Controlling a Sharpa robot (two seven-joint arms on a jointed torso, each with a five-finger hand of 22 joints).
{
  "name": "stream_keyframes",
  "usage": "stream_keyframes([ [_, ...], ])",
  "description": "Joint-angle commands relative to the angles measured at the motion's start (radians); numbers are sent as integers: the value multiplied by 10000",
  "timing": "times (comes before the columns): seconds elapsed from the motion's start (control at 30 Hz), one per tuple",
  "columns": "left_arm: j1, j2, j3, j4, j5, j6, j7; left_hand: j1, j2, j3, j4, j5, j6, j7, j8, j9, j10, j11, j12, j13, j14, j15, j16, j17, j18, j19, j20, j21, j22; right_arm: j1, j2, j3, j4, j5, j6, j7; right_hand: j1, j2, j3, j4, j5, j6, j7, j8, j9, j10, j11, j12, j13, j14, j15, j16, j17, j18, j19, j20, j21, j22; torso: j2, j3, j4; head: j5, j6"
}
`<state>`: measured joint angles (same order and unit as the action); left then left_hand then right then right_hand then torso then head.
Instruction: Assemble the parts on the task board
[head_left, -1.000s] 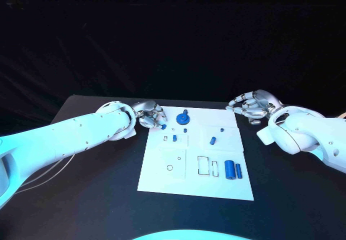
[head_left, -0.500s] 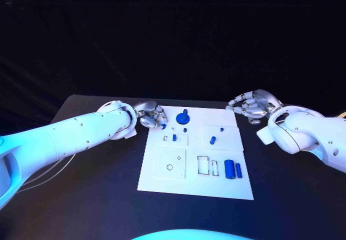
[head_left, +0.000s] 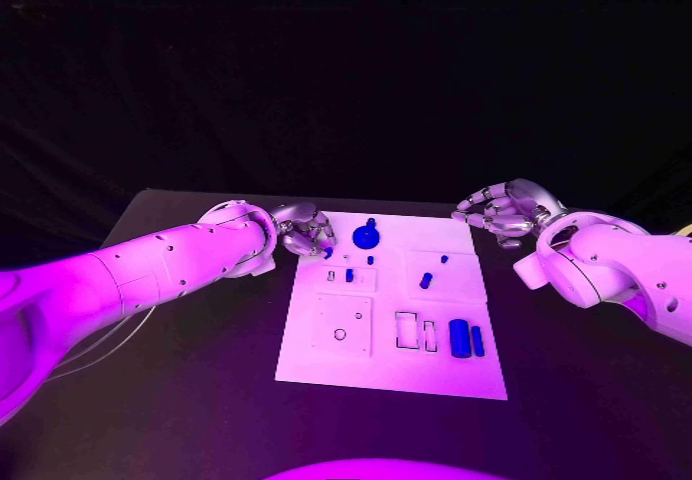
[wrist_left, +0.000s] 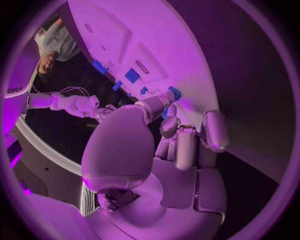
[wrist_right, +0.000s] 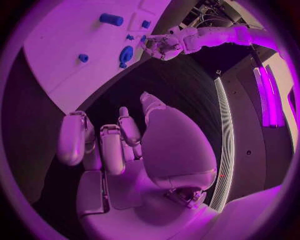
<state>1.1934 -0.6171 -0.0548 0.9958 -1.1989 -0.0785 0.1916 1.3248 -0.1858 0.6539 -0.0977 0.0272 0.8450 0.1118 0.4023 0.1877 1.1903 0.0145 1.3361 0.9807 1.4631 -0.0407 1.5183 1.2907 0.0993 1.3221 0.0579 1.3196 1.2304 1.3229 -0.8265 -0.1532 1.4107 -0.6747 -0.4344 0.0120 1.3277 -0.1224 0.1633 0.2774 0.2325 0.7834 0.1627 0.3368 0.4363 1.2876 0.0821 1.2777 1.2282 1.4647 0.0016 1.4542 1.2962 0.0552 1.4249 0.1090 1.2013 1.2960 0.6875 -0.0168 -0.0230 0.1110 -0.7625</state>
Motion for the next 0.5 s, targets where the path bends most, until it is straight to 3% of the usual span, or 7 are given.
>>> stream_keyframes([
  [0.03, 5, 41, 8, -10, -38, 84, -13, 34, 145, -151, 54, 227, 167, 17, -137, -59, 9, 61, 128, 172, 655, 41, 203, 1860, -110, 61, 84, 123, 183, -7, 9, 1, 1, -9, 22, 20, -375, -45, 240, 80, 189, -97, -29, 170, 44, -73, -70, -57, -31, 558, -34, -103, 764, 236, -52, -75, -57, 889, -1, -3, 11, -16, -10],
  [0.5, 6, 44, 6, -87, -424, 189, -186, 202, 173, -16, -86, 227, 277, -11, -177, -50, 24, 34, 138, 213, 662, 19, 209, 1878, -111, 71, 73, 140, 205, -8, 11, 1, -9, -9, 23, 19, -375, -45, 240, 80, 189, -97, -29, 170, 44, -73, -70, -57, -31, 558, -34, -103, 764, 236, -52, -75, -57, 889, 1, -8, -2, -20, -10],
])
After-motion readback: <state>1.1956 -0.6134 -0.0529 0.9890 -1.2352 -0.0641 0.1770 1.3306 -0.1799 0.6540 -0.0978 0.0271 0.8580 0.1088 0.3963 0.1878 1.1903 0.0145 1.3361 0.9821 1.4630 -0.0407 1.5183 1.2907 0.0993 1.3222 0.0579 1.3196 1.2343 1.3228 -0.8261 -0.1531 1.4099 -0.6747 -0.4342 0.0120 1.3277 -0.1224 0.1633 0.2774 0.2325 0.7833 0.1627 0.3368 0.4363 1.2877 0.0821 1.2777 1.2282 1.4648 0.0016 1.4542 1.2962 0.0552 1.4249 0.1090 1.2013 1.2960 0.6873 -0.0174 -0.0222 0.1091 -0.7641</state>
